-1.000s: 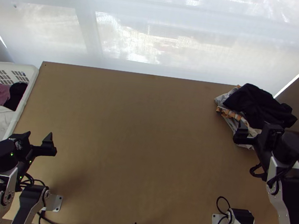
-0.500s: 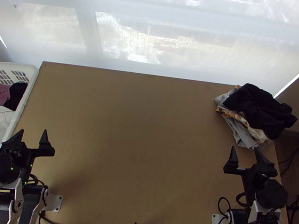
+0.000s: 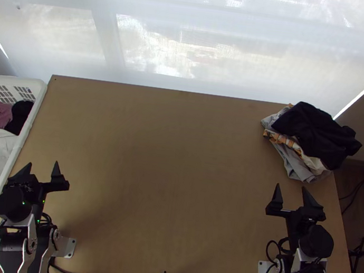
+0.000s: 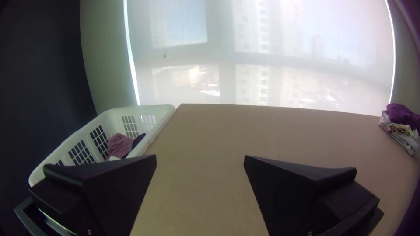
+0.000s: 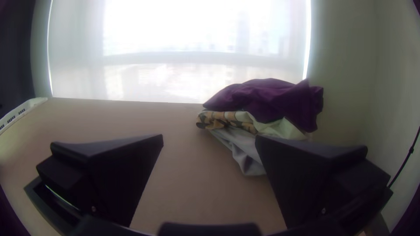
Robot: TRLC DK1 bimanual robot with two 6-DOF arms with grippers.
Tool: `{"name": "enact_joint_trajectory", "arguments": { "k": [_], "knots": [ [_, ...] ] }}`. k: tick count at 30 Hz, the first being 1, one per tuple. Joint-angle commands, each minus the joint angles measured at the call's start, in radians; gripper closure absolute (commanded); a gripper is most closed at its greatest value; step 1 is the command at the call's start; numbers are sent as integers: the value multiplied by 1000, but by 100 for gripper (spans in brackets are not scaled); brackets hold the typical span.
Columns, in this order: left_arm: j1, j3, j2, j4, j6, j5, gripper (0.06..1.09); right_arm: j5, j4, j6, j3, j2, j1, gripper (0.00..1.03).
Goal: Fold the t-shirt
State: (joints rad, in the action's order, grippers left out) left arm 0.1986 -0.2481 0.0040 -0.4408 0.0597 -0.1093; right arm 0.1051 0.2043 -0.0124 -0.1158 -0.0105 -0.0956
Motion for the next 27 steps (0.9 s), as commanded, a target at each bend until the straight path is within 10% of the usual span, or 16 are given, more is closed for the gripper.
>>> {"name": "enact_joint_trajectory", "arguments": {
  "k": [1,27],
  "knots": [
    [13,7,-6,-35,-44,8,11,1,15,34,19,14,129,5],
    [21,7,-6,-41,-44,8,11,-1,15,34,19,14,277,5]
  ]
}}
